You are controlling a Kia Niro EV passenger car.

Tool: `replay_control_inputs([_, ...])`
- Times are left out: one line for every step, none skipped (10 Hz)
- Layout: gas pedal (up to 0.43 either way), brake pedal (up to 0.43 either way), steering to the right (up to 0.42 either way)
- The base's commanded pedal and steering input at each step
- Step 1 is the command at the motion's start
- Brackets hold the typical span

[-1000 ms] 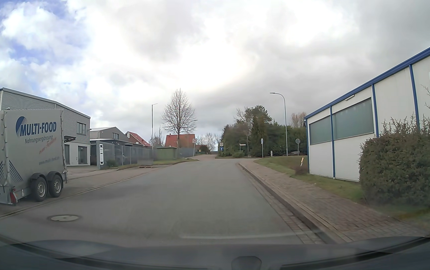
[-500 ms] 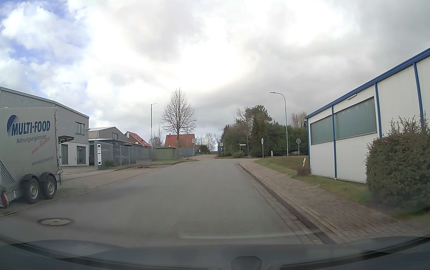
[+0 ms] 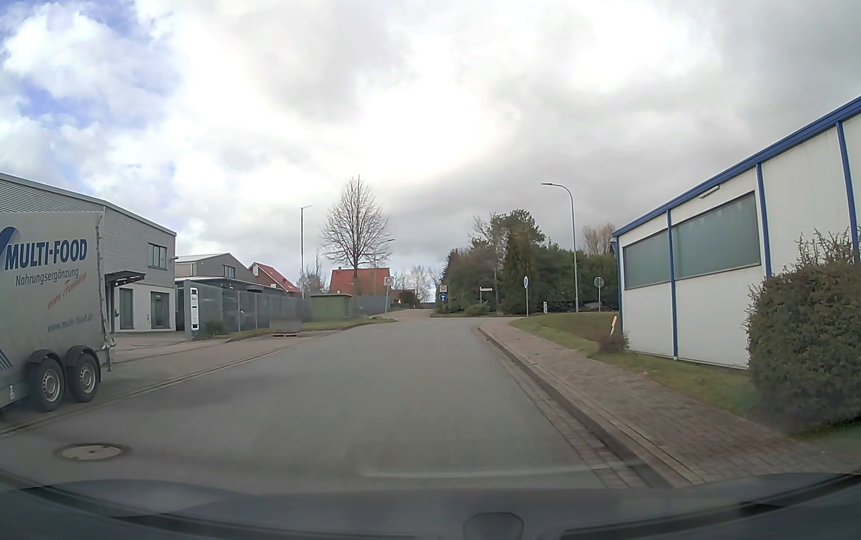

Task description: Follow the waypoints while adhering to traffic rules and regulations

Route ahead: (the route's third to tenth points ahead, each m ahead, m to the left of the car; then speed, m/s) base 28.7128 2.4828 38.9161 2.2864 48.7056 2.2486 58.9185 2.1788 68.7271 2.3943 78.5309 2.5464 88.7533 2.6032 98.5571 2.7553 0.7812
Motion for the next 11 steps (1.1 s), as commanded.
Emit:
replay_control_inputs([0.000,0.000,-0.002])
replay_control_inputs([0.000,0.000,-0.001])
replay_control_inputs([0.000,0.000,-0.002])
replay_control_inputs([0.000,0.000,-0.002])
replay_control_inputs([0.000,0.000,-0.002])
replay_control_inputs([0.000,0.000,-0.002])
replay_control_inputs([0.000,0.000,-0.002])
replay_control_inputs([0.000,0.000,-0.002])
replay_control_inputs([0.000,0.000,-0.002])
replay_control_inputs([0.000,0.000,-0.002])
replay_control_inputs([0.000,0.000,-0.001])
